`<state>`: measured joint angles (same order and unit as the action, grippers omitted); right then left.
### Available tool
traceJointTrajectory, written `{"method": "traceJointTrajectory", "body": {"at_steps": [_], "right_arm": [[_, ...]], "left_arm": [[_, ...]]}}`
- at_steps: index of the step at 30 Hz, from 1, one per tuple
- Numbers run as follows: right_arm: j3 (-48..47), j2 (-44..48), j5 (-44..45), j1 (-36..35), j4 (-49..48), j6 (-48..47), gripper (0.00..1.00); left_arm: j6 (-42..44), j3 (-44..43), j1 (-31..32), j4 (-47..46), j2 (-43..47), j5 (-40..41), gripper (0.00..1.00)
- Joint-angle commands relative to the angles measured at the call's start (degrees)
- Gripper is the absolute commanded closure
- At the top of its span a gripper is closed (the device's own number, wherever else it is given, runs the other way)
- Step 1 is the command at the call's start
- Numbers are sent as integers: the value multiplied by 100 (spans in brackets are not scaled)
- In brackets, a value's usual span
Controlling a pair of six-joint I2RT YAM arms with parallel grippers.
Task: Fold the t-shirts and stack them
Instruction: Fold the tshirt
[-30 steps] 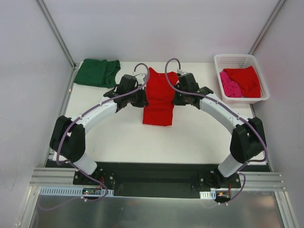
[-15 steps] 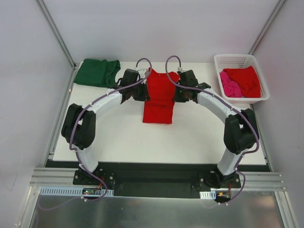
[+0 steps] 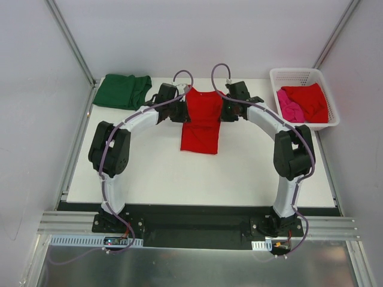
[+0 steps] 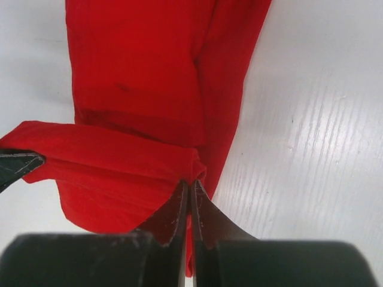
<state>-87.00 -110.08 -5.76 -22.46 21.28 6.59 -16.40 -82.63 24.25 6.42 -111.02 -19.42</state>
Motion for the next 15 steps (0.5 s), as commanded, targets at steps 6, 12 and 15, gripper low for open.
{"method": "traceJointTrajectory", "body": {"at_steps": [6, 12, 15], "right_arm": [[-607, -575, -127, 259, -54, -158, 97], [-704, -717, -180, 338, -62, -246, 55], [-695, -559, -110, 356, -62, -316, 53]], "left_arm": [[155, -464, -245, -88, -551, -1, 100], [146, -517, -289, -105, -614, 166, 1], [155, -500, -307, -114, -413, 193, 1]]}}
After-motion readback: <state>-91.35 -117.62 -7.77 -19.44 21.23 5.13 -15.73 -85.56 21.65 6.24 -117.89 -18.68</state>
